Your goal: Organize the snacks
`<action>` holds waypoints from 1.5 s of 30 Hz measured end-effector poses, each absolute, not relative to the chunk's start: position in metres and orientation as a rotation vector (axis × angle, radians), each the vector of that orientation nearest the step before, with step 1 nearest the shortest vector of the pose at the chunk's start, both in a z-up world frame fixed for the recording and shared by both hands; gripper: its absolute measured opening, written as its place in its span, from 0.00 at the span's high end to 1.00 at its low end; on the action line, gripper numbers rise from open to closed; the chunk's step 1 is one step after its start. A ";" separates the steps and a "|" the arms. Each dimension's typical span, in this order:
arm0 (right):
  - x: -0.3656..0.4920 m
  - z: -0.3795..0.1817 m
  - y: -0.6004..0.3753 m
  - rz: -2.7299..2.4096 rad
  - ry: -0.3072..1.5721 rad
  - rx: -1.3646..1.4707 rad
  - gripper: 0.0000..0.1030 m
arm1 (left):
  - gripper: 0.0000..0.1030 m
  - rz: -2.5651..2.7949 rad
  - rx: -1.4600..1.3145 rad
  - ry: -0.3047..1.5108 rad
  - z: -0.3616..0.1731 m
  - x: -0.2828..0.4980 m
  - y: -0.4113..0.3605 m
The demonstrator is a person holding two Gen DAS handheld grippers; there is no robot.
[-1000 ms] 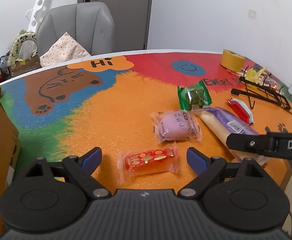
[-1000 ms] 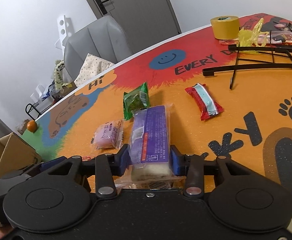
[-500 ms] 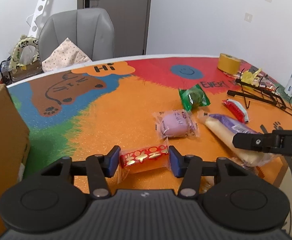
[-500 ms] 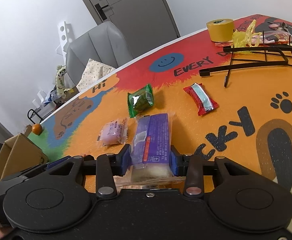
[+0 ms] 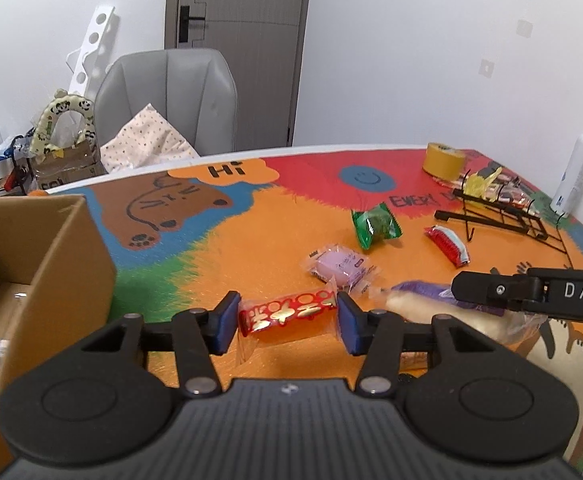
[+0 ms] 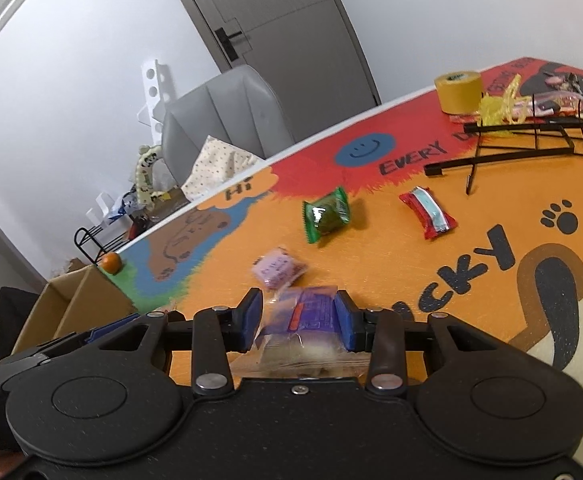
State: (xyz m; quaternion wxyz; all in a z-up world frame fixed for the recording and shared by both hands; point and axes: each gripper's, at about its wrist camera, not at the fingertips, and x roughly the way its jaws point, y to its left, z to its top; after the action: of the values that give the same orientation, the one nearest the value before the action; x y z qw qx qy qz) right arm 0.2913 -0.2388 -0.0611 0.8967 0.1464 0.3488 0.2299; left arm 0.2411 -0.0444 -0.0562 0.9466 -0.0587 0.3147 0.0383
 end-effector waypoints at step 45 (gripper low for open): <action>0.233 -0.102 -0.155 0.518 0.849 0.066 0.58 | 0.51 0.108 -0.222 0.564 -0.048 0.149 0.012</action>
State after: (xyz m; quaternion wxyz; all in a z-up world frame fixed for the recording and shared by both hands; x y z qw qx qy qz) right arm 0.2327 -0.1548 -0.1015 0.8785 0.0316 0.4070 0.2483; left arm 0.1485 0.0121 -0.0482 0.9530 -0.1093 0.2776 0.0533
